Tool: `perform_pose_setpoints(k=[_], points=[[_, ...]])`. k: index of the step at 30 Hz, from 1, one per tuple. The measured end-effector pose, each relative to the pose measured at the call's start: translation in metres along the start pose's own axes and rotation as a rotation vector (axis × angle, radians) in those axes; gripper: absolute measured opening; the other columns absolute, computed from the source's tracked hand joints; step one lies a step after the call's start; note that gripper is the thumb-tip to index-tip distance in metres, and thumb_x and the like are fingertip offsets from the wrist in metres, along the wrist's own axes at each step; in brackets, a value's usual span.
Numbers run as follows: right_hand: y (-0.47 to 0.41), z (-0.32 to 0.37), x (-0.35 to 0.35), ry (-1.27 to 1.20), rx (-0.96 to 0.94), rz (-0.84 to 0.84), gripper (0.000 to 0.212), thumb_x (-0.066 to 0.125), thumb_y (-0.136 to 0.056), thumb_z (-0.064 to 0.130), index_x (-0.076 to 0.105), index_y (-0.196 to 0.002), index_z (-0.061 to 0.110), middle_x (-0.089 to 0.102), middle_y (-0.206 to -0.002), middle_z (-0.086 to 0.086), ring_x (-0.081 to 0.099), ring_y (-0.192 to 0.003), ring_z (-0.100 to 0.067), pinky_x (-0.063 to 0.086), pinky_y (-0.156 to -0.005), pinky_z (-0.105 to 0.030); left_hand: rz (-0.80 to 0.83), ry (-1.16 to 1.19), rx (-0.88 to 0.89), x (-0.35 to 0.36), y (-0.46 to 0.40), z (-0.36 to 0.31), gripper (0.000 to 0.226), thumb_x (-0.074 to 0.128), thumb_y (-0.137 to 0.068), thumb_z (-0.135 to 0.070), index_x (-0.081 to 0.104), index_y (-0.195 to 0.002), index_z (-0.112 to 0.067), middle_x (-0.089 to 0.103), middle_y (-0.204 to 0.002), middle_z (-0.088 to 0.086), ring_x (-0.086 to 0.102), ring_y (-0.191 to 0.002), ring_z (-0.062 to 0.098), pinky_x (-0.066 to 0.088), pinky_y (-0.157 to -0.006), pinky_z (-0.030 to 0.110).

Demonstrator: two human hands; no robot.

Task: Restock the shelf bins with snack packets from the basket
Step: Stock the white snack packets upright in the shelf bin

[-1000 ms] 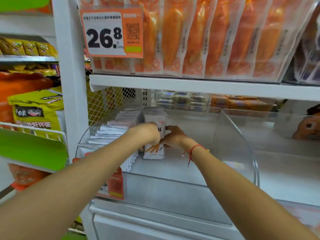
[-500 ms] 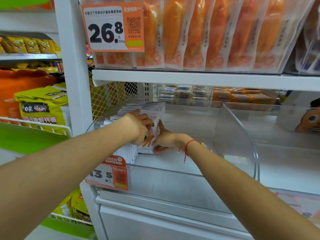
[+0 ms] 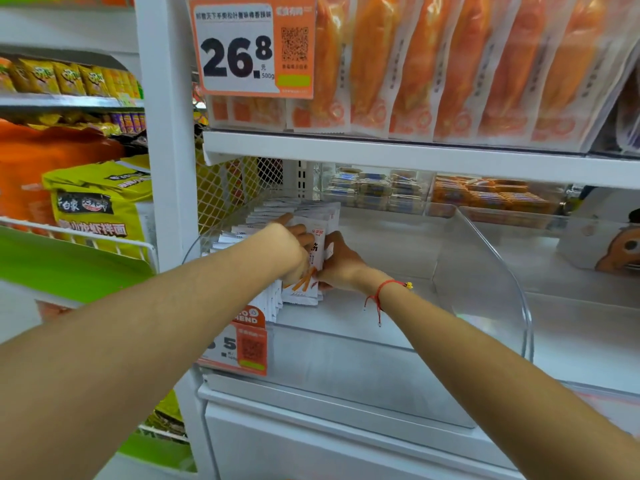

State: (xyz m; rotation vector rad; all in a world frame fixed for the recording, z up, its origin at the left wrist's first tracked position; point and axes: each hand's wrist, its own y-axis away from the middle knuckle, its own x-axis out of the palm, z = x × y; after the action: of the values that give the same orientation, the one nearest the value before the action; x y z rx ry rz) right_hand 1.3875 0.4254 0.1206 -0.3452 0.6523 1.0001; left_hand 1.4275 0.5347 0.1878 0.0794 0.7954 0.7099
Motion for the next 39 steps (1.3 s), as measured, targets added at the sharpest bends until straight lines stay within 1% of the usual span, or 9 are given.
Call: perform_pose_setpoints(k=[5, 7, 10, 13, 17, 23, 29, 35, 39], points=[[0.026, 0.007, -0.023, -0.068, 0.141, 0.255, 0.062, 0.06, -0.091, 0.009, 0.023, -0.14, 0.015, 0.055, -0.131, -0.015, 0.059, -0.115, -0.027, 0.051, -0.092, -0.033, 0.109, 0.049, -0.024, -0.027, 0.016, -0.007, 0.051, 0.03, -0.098, -0.016, 0.024, -0.149, -0.017, 0.027, -0.153, 0.004, 0.036, -0.131, 0.025, 0.031, -0.109, 0.037], [0.038, 0.009, -0.031, -0.019, 0.146, 0.249, 0.057, 0.057, -0.093, 0.013, 0.025, -0.14, 0.013, 0.055, -0.133, -0.013, 0.058, -0.117, -0.026, 0.049, -0.093, -0.034, 0.103, 0.091, -0.023, -0.032, 0.029, -0.008, 0.049, 0.03, -0.099, -0.013, 0.027, -0.148, -0.015, 0.034, -0.149, 0.005, 0.044, -0.118, 0.025, 0.039, -0.099, 0.032], [0.053, 0.01, -0.041, -0.001, 0.124, 0.144, 0.057, 0.055, -0.093, 0.013, 0.027, -0.142, 0.011, 0.057, -0.129, -0.013, 0.059, -0.114, -0.027, 0.049, -0.091, -0.035, 0.079, 0.169, -0.019, -0.025, 0.04, -0.007, 0.053, 0.031, -0.097, -0.012, 0.024, -0.15, -0.019, 0.033, -0.151, 0.008, 0.039, -0.132, 0.027, 0.037, -0.106, 0.038], [0.074, 0.012, -0.055, 0.161, -0.003, 0.034, 0.045, 0.057, -0.091, 0.015, 0.045, -0.134, 0.008, 0.059, -0.126, -0.014, 0.058, -0.112, -0.028, 0.05, -0.092, -0.037, -0.124, 0.287, -0.024, -0.019, 0.058, -0.004, 0.055, 0.036, -0.096, -0.016, 0.027, -0.148, -0.027, 0.036, -0.149, 0.007, 0.034, -0.135, 0.026, 0.023, -0.112, 0.041], [0.117, 0.02, -0.068, 0.305, -0.181, -0.15, 0.02, 0.059, -0.089, 0.02, 0.068, -0.106, 0.016, 0.068, -0.107, -0.007, 0.062, -0.1, -0.022, 0.051, -0.088, -0.037, -0.419, 0.387, -0.09, -0.023, 0.094, -0.008, 0.041, 0.046, -0.091, -0.016, 0.048, -0.131, -0.025, 0.058, -0.124, 0.006, 0.052, -0.115, 0.025, 0.034, -0.096, 0.036], [0.196, 0.024, -0.077, 0.275, -0.259, -0.244, 0.005, 0.066, -0.086, 0.023, 0.068, -0.087, 0.018, 0.071, -0.084, -0.007, 0.065, -0.078, -0.021, 0.055, -0.079, -0.039, -0.652, 0.714, -0.186, -0.024, 0.15, -0.04, 0.031, 0.045, -0.091, -0.025, 0.06, -0.118, -0.028, 0.064, -0.119, 0.002, 0.057, -0.11, 0.028, 0.041, -0.077, 0.032], [0.27, -0.012, -0.06, 0.334, -0.167, -0.11, 0.008, 0.062, -0.087, 0.015, 0.069, -0.091, 0.017, 0.072, -0.08, -0.009, 0.067, -0.068, -0.02, 0.056, -0.076, -0.04, -0.6, 0.958, -0.161, -0.001, 0.192, -0.114, 0.029, 0.045, -0.092, -0.027, 0.06, -0.115, -0.031, 0.063, -0.12, -0.001, 0.056, -0.11, 0.026, 0.041, -0.079, 0.031], [0.328, -0.077, -0.015, 0.391, 0.025, 0.207, 0.015, 0.06, -0.091, 0.018, 0.068, -0.103, 0.013, 0.071, -0.094, -0.009, 0.063, -0.07, -0.016, 0.052, -0.069, -0.024, -0.384, 1.113, -0.075, 0.042, 0.203, -0.207, 0.03, 0.046, -0.093, -0.03, 0.058, -0.121, -0.031, 0.061, -0.125, -0.003, 0.056, -0.114, 0.025, 0.043, -0.088, 0.031], [0.353, -0.131, 0.023, 0.367, 0.107, 0.312, 0.02, 0.058, -0.092, 0.019, 0.068, -0.108, 0.013, 0.069, -0.107, -0.011, 0.065, -0.087, -0.021, 0.051, -0.086, -0.032, -0.207, 1.134, 0.032, 0.081, 0.196, -0.259, 0.03, 0.046, -0.093, -0.028, 0.058, -0.12, -0.031, 0.061, -0.126, -0.004, 0.057, -0.112, 0.023, 0.047, -0.09, 0.032]])
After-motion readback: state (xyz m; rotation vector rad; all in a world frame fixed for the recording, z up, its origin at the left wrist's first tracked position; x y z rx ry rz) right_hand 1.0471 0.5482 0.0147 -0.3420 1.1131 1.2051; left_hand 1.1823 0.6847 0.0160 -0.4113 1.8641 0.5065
